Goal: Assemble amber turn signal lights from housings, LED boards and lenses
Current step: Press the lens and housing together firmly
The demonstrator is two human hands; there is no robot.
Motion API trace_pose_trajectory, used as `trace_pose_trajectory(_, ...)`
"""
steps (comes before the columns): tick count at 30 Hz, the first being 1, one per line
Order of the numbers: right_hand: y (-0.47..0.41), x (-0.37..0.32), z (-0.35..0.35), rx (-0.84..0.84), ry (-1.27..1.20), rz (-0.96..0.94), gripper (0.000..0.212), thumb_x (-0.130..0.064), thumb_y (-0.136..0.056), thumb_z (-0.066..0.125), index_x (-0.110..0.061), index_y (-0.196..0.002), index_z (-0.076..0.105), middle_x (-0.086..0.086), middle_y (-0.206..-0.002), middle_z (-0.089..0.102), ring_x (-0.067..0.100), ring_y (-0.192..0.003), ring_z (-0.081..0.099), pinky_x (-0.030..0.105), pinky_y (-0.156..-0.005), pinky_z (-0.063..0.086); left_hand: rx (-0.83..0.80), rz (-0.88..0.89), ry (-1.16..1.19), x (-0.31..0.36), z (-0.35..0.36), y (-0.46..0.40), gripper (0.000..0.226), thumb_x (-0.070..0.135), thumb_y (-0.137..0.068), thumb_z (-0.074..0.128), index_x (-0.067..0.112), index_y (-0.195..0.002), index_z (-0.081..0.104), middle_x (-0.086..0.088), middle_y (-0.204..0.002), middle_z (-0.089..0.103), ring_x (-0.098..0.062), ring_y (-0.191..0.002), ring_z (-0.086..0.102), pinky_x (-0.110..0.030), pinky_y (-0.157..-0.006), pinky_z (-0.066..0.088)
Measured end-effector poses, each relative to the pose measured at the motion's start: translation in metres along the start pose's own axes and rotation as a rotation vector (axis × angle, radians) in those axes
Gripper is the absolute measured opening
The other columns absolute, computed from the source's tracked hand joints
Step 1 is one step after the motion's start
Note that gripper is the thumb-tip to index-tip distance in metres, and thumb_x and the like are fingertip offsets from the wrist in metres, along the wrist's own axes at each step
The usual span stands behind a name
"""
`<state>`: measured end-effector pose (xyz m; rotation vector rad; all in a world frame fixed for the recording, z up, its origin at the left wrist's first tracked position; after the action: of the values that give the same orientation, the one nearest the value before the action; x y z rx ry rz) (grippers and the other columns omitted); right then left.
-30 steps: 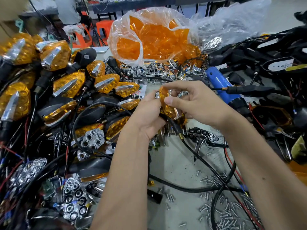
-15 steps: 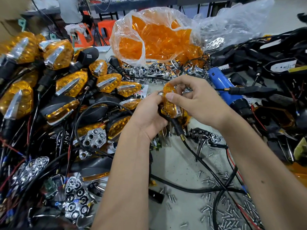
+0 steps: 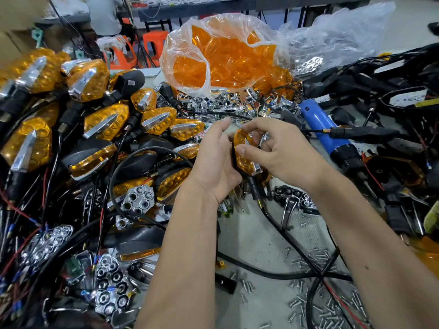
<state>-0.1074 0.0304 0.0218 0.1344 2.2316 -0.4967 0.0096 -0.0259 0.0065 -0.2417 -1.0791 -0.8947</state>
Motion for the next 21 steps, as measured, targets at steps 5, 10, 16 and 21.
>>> trace_pose_trajectory(5, 0.002, 0.002, 0.001, -0.058, -0.161, 0.047, 0.02, -0.028, -0.095, 0.074, -0.041, -0.107, 0.064, -0.001, -0.091, 0.059, 0.013, -0.04, 0.05, 0.027, -0.039, 0.044, -0.037, 0.074, 0.02, 0.001, 0.002, 0.001, 0.039, 0.049, -0.107, 0.038, 0.013, -0.115, 0.048, -0.016, -0.105, 0.056, -0.027, -0.077, 0.07, -0.039, -0.063, 0.06)
trace_pose_trajectory(10, 0.002, 0.002, -0.004, -0.121, -0.234, 0.035, 0.006, -0.023, -0.102, 0.066, -0.021, -0.106, 0.07, -0.022, -0.053, 0.057, 0.003, -0.038, 0.044, 0.018, -0.041, 0.037, -0.018, 0.188, -0.02, 0.0, 0.011, -0.002, 0.045, 0.037, -0.11, 0.043, 0.007, -0.143, 0.036, -0.023, -0.12, 0.053, -0.035, -0.089, 0.069, -0.047, -0.072, 0.059)
trace_pose_trajectory(16, -0.001, -0.007, -0.007, -0.084, -0.199, -0.023, 0.027, -0.02, -0.096, 0.071, -0.027, -0.121, 0.062, -0.009, -0.11, 0.067, 0.001, -0.093, 0.065, 0.024, -0.079, 0.054, 0.144, 0.361, -0.013, -0.001, 0.006, -0.009, 0.01, 0.021, -0.108, 0.051, 0.012, -0.111, 0.053, -0.016, -0.107, 0.061, -0.031, -0.094, 0.06, -0.047, -0.079, 0.051)
trace_pose_trajectory(21, -0.001, -0.007, 0.002, -0.025, -0.193, 0.037, 0.043, -0.036, -0.091, 0.076, -0.034, -0.124, 0.048, -0.006, -0.111, 0.069, 0.011, -0.096, 0.069, 0.033, -0.081, 0.06, 0.24, 0.479, 0.044, 0.004, -0.007, -0.009, 0.017, 0.013, -0.104, 0.057, 0.015, -0.104, 0.074, -0.011, -0.106, 0.071, -0.029, -0.097, 0.067, -0.045, -0.083, 0.058)
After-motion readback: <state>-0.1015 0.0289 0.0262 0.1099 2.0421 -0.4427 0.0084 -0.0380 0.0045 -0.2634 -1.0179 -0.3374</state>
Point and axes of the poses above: each hand's wrist, its own y-axis away from the middle knuckle, its own z-axis out of the palm, x = y × z, the point moved 4 cm from there along -y, towards the middle knuckle
